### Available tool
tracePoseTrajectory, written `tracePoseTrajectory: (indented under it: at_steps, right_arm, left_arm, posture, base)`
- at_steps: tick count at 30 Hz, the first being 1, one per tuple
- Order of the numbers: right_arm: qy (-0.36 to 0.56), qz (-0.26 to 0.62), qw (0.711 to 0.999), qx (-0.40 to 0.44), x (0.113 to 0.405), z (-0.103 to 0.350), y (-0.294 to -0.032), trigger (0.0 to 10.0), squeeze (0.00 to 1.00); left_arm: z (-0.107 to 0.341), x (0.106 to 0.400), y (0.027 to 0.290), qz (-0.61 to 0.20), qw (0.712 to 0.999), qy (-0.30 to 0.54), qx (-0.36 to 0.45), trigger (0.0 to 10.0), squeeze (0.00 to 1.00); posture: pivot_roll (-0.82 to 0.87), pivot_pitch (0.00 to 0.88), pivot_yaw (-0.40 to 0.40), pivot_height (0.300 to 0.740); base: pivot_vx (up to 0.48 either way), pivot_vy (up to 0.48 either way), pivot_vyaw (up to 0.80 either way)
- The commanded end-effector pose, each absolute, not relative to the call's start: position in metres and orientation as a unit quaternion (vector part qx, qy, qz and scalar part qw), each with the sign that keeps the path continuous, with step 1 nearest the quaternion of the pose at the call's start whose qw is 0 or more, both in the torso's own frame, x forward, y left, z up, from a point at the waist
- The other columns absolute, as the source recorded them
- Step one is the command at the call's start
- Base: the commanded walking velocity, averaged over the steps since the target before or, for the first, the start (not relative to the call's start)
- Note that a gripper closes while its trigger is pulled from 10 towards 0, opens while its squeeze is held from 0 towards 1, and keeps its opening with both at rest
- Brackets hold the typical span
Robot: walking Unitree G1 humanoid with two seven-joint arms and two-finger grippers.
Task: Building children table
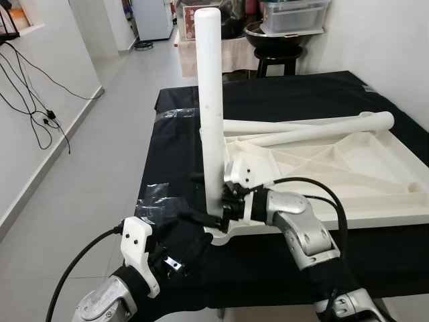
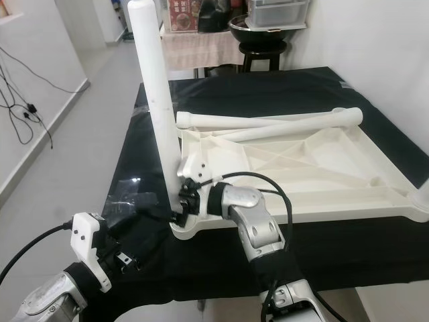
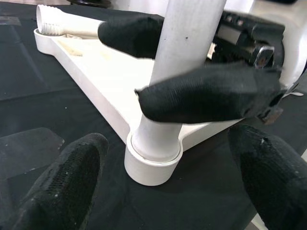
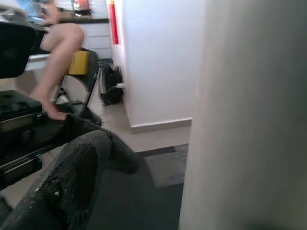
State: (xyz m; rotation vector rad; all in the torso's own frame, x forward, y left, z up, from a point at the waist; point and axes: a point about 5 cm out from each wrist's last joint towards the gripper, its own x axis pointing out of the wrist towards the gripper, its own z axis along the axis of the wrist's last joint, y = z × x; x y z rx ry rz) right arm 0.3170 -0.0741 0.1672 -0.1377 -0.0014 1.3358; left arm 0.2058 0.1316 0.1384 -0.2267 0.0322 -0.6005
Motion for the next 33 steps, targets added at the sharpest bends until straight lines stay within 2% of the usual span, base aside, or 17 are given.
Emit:
tracePoseTrajectory:
  at_steps: [1, 2, 5, 6, 8, 12, 17, 19, 20, 21, 22, 23, 24, 26, 28, 30, 33]
  right_arm:
    - [-0.01, 0.629, 0.774, -0.067, 0.321, 0.172, -0.069, 10.0, 0.0]
    - [-0.013, 0.623, 0.78, -0.063, 0.332, 0.176, -0.069, 10.0, 0.0]
    - [-0.013, 0.623, 0.78, -0.063, 0.332, 0.176, -0.069, 10.0, 0.0]
    - [-0.017, 0.626, 0.779, -0.039, 0.342, 0.183, -0.071, 0.0, 0.0]
    - [-0.012, 0.637, 0.771, -0.014, 0.352, 0.19, -0.077, 0.0, 0.0]
    - [-0.001, 0.644, 0.765, -0.008, 0.35, 0.185, -0.09, 0.0, 0.0]
    - [0.027, 0.656, 0.754, -0.029, 0.319, 0.164, -0.106, 0.0, 0.0]
    - [0.044, 0.654, 0.755, -0.009, 0.307, 0.159, -0.106, 0.0, 0.0]
    - [0.066, 0.608, 0.79, -0.041, 0.293, 0.148, -0.095, 0.0, 0.0]
    - [0.066, 0.608, 0.79, -0.041, 0.293, 0.148, -0.095, 0.0, 0.0]
    - [0.073, 0.571, 0.815, -0.065, 0.285, 0.142, -0.087, 0.0, 0.0]
    - [0.097, 0.477, 0.873, -0.023, 0.27, 0.138, -0.071, 0.0, 0.0]
    - [0.118, 0.403, 0.908, 0.011, 0.261, 0.136, -0.065, 0.0, 0.0]
    - [0.098, 0.37, 0.924, -0.003, 0.267, 0.144, -0.068, 0.0, 0.0]
    - [0.092, 0.362, 0.928, -0.012, 0.273, 0.148, -0.069, 0.0, 0.0]
    - [0.084, 0.386, 0.917, -0.046, 0.284, 0.148, -0.068, 0.0, 0.0]
    - [0.088, 0.392, 0.914, -0.047, 0.286, 0.144, -0.064, 0.0, 0.0]
  left_arm:
    - [0.136, 0.206, 0.131, -0.292, 0.95, 0.019, -0.11, 10.0, 0.0]
    - [0.136, 0.206, 0.131, -0.292, 0.95, 0.018, -0.11, 10.0, 0.0]
    - [0.136, 0.206, 0.131, -0.292, 0.95, 0.018, -0.11, 10.0, 0.0]
    - [0.137, 0.205, 0.13, -0.292, 0.95, 0.018, -0.11, 10.0, 0.0]
    - [0.137, 0.204, 0.129, -0.293, 0.95, 0.018, -0.111, 10.0, 0.0]
    - [0.139, 0.203, 0.129, -0.292, 0.95, 0.016, -0.112, 10.0, 0.0]
    - [0.141, 0.202, 0.13, -0.29, 0.95, 0.012, -0.113, 10.0, 0.0]
    - [0.142, 0.202, 0.13, -0.29, 0.95, 0.012, -0.114, 10.0, 0.0]
    - [0.142, 0.201, 0.131, -0.292, 0.95, 0.013, -0.114, 10.0, 0.0]
    - [0.142, 0.201, 0.131, -0.292, 0.95, 0.013, -0.114, 10.0, 0.0]
    - [0.142, 0.201, 0.132, -0.292, 0.949, 0.013, -0.114, 10.0, 0.0]
    - [0.143, 0.201, 0.134, -0.292, 0.949, 0.014, -0.114, 10.0, 0.0]
    - [0.143, 0.201, 0.136, -0.292, 0.95, 0.014, -0.114, 10.0, 0.0]
    - [0.142, 0.201, 0.136, -0.292, 0.949, 0.015, -0.114, 10.0, 0.0]
    - [0.142, 0.202, 0.136, -0.294, 0.949, 0.017, -0.115, 10.0, 0.0]
    - [0.141, 0.203, 0.136, -0.297, 0.948, 0.018, -0.115, 10.0, 0.0]
    - [0.142, 0.204, 0.136, -0.295, 0.949, 0.017, -0.114, 10.0, 0.0]
  posture:
    - [0.03, 0.035, 0.041, 0.74]
    - [0.03, 0.038, 0.042, 0.74]
    - [0.03, 0.038, 0.042, 0.74]
    - [0.04, 0.045, 0.042, 0.74]
    - [0.04, 0.052, 0.04, 0.74]
    - [0.03, 0.064, 0.034, 0.74]
    - [0.01, 0.094, 0.033, 0.74]
    - [0.0, 0.097, 0.031, 0.74]
    - [0.01, 0.104, 0.026, 0.74]
    - [0.01, 0.104, 0.026, 0.74]
    - [0.01, 0.106, 0.029, 0.74]
    - [-0.01, 0.121, 0.044, 0.74]
    - [-0.01, 0.121, 0.044, 0.74]
    - [-0.03, 0.122, 0.066, 0.74]
    - [-0.03, 0.104, 0.056, 0.74]
    - [-0.01, 0.104, 0.05, 0.74]
    - [-0.01, 0.1, 0.055, 0.74]
  base:
    - [0.0, 0.0, 0.0]
    - [0.0, 0.0, 0.0]
    - [0.0, 0.0, 0.0]
    - [0.0, 0.0, 0.0]
    - [0.0, 0.0, 0.0]
    - [0.0, 0.0, 0.0]
    - [0.0, 0.0, 0.0]
    - [0.0, 0.0, 0.0]
    - [0.0, 0.0, 0.0]
    - [0.0, 0.0, 0.0]
    - [0.0, 0.0, 0.0]
    - [0.0, 0.0, 0.0]
    - [0.0, 0.0, 0.0]
    - [0.0, 0.0, 0.0]
    - [0.0, 0.0, 0.0]
    - [0.0, 0.0, 0.0]
    - [0.0, 0.0, 0.0]
